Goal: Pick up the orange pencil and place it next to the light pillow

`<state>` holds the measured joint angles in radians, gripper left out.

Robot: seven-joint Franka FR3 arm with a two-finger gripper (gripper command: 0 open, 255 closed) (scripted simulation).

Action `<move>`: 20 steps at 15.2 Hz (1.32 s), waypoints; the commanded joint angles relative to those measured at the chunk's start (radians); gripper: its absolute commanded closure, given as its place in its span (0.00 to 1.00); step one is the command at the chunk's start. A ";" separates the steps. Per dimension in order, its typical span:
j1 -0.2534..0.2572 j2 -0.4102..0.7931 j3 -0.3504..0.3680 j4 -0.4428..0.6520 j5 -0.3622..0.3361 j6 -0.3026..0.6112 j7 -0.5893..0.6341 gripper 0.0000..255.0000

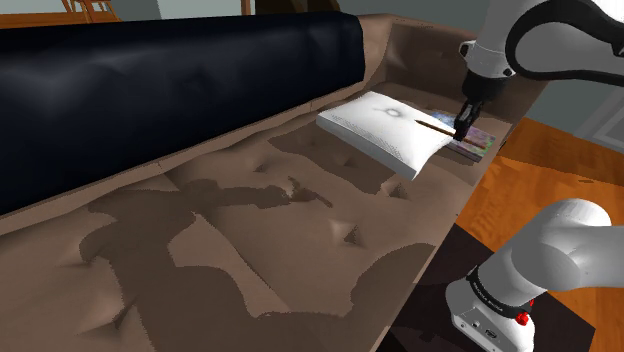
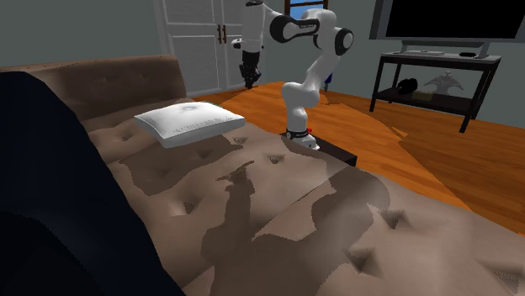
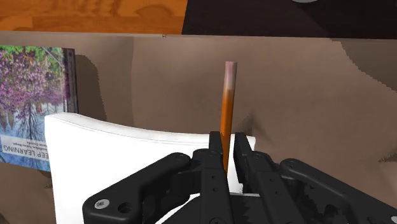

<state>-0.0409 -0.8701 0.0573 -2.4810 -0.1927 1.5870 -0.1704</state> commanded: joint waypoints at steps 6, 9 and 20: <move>-0.065 -0.079 -0.166 -0.059 -0.133 0.021 -0.163 1.00; -0.067 -0.088 -0.171 -0.103 -0.138 0.055 -0.155 1.00; -0.074 -0.105 -0.192 -0.257 -0.164 0.188 -0.123 1.00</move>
<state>-0.1137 -0.9766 -0.1316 -2.7248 -0.3527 1.7598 -0.2961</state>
